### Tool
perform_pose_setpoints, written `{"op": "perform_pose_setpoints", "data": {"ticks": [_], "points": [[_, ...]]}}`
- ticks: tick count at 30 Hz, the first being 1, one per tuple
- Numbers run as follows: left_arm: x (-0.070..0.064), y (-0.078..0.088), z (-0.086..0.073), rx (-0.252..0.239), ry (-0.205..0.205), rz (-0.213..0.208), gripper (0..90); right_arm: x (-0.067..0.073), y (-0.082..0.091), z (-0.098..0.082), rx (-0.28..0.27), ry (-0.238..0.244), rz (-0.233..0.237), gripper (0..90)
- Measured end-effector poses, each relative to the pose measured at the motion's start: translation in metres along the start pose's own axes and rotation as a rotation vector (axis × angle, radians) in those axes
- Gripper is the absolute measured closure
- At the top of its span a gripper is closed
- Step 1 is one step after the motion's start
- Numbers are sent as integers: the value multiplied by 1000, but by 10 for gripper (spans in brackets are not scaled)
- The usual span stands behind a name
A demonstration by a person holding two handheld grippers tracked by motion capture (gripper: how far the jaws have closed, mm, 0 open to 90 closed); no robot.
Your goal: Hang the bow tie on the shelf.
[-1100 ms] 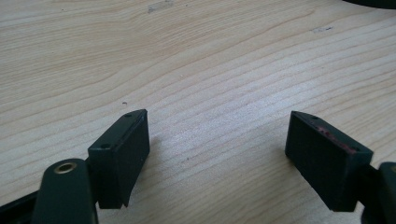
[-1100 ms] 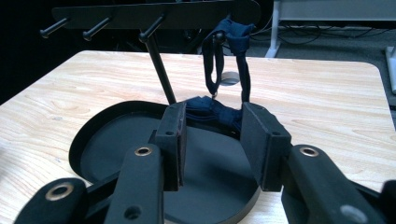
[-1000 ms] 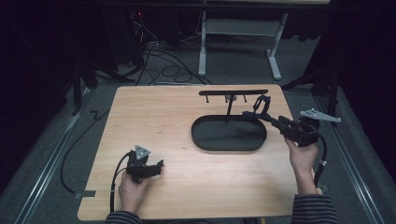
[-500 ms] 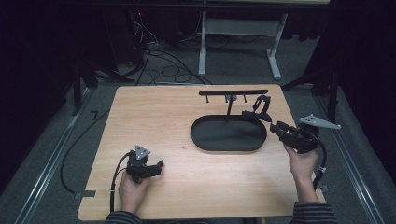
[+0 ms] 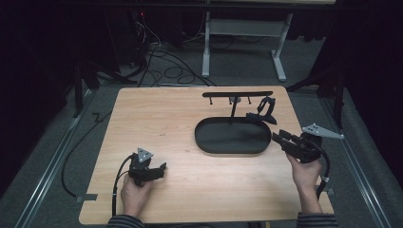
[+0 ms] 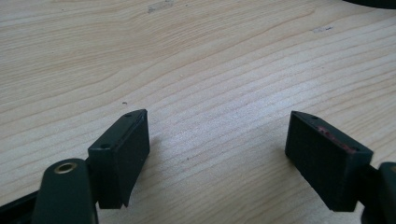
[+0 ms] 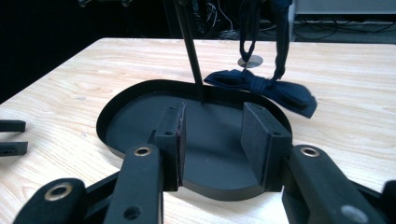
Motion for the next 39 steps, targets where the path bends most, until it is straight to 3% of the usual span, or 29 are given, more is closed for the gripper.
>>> {"op": "perform_pose_setpoints", "data": {"ticks": [23, 39], "points": [[0, 0, 0, 0, -1, -1, 222, 16, -8, -24, 19, -10, 42, 620], [0, 0, 0, 0, 0, -1, 222, 22, -13, -44, 30, -46, 70, 619]]}}
Point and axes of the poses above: each handheld gripper's, and its own axes: y roughly backward along the jaws, z roughly out of its top, x roughly to its left, the point moved 9 cm from there along -y, roughly forward along the jaws, and after that the axes turned 7 degrees about z, right-handed, at the moved point
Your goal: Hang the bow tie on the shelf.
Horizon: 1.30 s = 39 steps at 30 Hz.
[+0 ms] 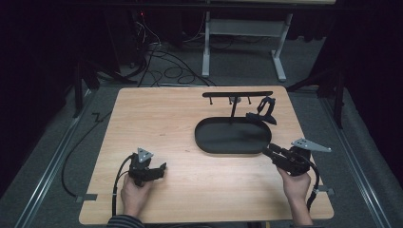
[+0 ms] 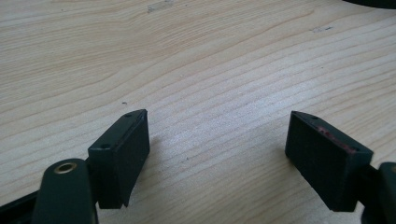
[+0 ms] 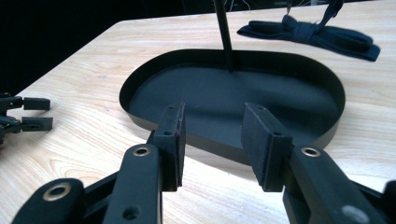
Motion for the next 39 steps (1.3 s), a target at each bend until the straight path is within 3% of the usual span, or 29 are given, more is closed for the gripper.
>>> {"op": "perform_pose_setpoints", "data": {"ticks": [19, 39], "points": [[0, 0, 0, 0, 0, 0, 222, 5, -17, -23, 29, -35, 33, 619], [0, 0, 0, 0, -1, 1, 222, 6, -39, -54, 108, -47, 30, 605]]}}
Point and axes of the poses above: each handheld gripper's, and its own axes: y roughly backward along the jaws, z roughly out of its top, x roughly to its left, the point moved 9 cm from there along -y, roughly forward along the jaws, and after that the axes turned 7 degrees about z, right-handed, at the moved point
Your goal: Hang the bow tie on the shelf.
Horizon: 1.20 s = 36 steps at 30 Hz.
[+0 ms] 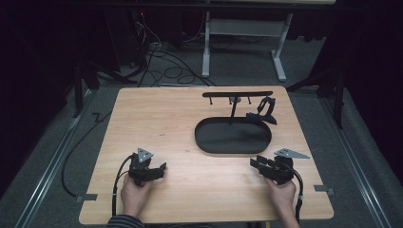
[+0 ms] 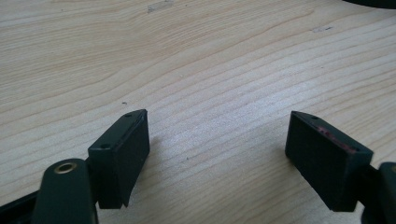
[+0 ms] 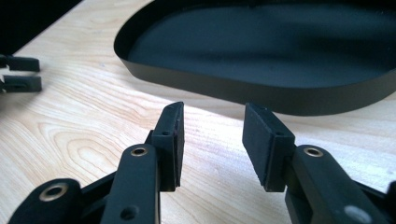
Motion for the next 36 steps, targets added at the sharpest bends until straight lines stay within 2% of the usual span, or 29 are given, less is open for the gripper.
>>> {"op": "perform_pose_setpoints", "data": {"ticks": [23, 36], "points": [[0, 0, 0, 0, 1, -1, 222, 3, -25, -22, 124, 67, -58, 605], [0, 0, 0, 0, 1, -1, 222, 6, -28, -22, 132, 106, -84, 586]]}}
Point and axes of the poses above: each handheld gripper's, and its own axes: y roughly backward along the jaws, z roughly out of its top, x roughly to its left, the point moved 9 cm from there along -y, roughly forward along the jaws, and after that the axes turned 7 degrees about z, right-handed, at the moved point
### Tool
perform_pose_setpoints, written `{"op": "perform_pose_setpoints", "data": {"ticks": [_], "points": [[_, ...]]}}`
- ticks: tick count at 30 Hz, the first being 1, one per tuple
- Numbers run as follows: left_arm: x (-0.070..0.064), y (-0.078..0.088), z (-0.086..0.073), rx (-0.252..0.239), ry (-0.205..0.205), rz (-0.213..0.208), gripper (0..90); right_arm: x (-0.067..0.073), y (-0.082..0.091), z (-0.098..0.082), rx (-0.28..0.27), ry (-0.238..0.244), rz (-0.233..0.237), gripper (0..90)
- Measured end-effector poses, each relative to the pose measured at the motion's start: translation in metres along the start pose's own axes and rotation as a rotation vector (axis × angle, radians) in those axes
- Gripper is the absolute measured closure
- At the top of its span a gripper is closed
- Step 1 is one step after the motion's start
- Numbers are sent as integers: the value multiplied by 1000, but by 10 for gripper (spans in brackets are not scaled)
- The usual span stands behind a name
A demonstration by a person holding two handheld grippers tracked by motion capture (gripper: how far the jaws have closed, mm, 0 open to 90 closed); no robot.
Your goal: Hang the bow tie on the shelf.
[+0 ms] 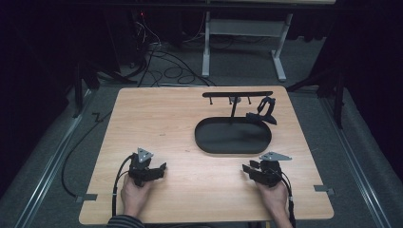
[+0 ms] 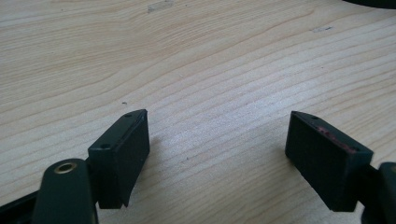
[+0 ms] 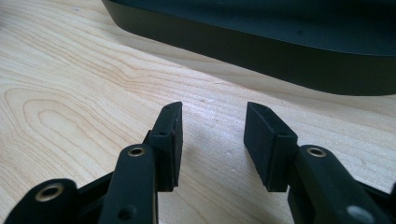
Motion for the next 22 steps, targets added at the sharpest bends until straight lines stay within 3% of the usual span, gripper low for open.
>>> {"op": "perform_pose_setpoints", "data": {"ticks": [11, 17, 22], "points": [[0, 0, 0, 0, -2, 1, 222, 5, -2, -1, 18, 65, -47, 547], [0, 0, 0, 0, -2, 0, 222, 10, -5, -2, 44, 152, -96, 504], [0, 0, 0, -2, -1, 2, 222, 10, -5, -2, 44, 150, -92, 500]]}}
Point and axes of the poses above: each handheld gripper's, and its own axes: y roughly backward along the jaws, z roughly out of its top, x roughly to its left, the point moved 9 cm from there along -y, roughly forward along the jaws, and after that the axes turned 7 degrees about z, right-handed, at the moved point
